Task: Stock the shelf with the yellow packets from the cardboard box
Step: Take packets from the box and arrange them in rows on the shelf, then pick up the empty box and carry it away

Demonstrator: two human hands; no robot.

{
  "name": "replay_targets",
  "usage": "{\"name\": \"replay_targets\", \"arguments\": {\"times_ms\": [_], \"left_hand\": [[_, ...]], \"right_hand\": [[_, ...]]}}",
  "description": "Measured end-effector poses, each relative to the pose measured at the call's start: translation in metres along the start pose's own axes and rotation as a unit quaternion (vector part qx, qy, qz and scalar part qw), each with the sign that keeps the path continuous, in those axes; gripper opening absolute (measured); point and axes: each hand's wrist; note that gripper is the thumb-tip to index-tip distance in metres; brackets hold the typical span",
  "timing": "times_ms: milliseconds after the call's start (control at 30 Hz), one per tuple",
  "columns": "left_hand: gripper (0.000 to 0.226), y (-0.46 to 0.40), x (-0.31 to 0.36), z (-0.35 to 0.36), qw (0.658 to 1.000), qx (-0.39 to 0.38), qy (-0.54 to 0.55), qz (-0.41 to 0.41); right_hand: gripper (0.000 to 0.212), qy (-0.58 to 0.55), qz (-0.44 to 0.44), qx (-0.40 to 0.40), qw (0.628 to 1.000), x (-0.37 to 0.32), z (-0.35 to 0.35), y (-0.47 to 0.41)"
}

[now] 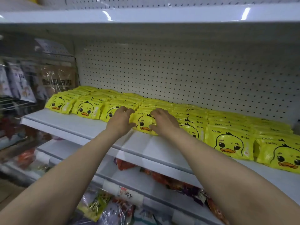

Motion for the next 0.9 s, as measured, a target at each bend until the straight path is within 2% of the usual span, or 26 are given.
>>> {"name": "replay_targets", "arguments": {"times_ms": [133,333,633,900], "left_hand": [[0.054,0.021,-0.011,-0.039,0.996,0.022,-0.024,-0.088],[0.060,0.075,-0.030,-0.100,0.971,0.059,-0.057,-0.224],[0.062,0.196,-0.038,-0.165,0.922,0.117,-0.090,-0.357],[0.058,0.286,-0.076,-0.193,0.884,0.148,-0.131,-0.423]], "right_hand": [[0.056,-0.033,-0.031,-0.045,0.998,-0.018,-0.023,-0.009],[0.057,-0.073,-0.110,-0.054,0.990,-0.066,-0.047,-0.011],[0.056,-0.151,-0.253,-0.048,0.954,-0.164,-0.049,0.020],[0.057,-0.192,-0.348,-0.084,0.914,-0.267,-0.016,0.051]]}}
Point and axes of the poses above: each hand's wrist, its own y-axis away from the middle knuckle, its own z-axis out of the palm, x = y × z, and after that the axes turned 8 degrees about -y, right-handed
